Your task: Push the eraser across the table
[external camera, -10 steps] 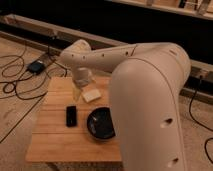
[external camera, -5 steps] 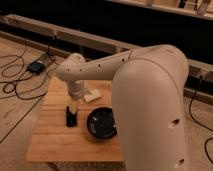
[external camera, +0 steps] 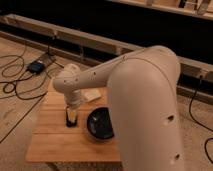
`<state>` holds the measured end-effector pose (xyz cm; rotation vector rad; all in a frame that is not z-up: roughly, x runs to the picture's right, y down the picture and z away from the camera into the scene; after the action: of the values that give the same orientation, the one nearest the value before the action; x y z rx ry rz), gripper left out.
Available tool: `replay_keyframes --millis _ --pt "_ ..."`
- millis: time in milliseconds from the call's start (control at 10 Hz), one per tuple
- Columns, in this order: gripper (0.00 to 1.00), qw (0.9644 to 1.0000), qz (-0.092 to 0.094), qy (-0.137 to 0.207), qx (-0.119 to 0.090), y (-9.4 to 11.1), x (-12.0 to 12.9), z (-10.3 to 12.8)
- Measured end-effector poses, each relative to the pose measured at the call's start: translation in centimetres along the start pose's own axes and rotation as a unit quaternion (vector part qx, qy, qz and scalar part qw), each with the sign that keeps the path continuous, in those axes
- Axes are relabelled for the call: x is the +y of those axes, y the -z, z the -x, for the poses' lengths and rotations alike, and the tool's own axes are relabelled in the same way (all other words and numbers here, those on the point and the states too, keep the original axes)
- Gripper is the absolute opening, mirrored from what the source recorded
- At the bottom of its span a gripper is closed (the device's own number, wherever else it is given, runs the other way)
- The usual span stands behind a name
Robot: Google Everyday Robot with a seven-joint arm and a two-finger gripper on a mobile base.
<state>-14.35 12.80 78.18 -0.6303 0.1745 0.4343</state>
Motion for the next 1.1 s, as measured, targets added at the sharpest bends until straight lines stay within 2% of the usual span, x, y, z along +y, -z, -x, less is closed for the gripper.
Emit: replay_keyframes --millis 500,900,1100 --pt "0.8 0.9992 -0.027 0.024 0.015 -2.5 2.3 0.4" --pt "0.8 0.9993 -0.017 0.026 0.02 -4.5 4.5 1.2" --pt "0.8 0.999 -0.02 0.03 0.024 -5.3 5.1 1.1"
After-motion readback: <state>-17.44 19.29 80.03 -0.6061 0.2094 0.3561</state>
